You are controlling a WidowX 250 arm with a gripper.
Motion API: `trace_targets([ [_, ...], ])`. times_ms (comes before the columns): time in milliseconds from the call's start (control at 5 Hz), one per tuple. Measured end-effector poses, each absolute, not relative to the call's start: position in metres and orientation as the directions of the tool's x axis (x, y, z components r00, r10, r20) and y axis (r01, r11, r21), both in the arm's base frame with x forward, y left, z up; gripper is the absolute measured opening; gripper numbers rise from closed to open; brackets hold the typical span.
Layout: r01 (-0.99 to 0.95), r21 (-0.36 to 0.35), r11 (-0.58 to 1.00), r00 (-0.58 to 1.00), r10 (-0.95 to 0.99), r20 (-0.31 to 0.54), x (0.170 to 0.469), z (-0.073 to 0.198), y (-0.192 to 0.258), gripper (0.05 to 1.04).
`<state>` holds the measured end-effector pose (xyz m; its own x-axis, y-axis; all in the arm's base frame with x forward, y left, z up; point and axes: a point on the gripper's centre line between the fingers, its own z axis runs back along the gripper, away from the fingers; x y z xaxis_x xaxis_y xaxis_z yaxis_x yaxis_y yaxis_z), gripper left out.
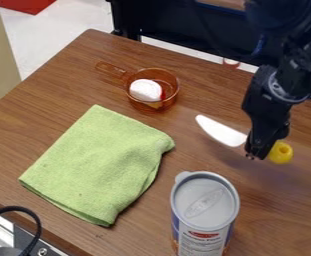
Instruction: Put the white yellow knife to the right side of the table
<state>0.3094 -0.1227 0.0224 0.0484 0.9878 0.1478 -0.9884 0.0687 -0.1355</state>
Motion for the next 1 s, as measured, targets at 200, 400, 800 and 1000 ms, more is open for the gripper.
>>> trace_targets([
  [200, -0.983, -0.168, 0.074, 0.05, 0.988, 0.146, 0.313, 0.018, -0.123, 0.364],
  [400, -0.991, -0.118, 0.065, 0.044, 0.984, 0.172, 0.308, -0.002, -0.12, 0.364],
  [800, -0.991, -0.131, -0.004, -0.023, 0.989, 0.143, 0.311, -0.003, -0.119, 0.427],
  [1000, -0.995, -0.098, 0.025, 0.012, 0.991, 0.135, 0.311, -0.002, -0.115, 0.719],
])
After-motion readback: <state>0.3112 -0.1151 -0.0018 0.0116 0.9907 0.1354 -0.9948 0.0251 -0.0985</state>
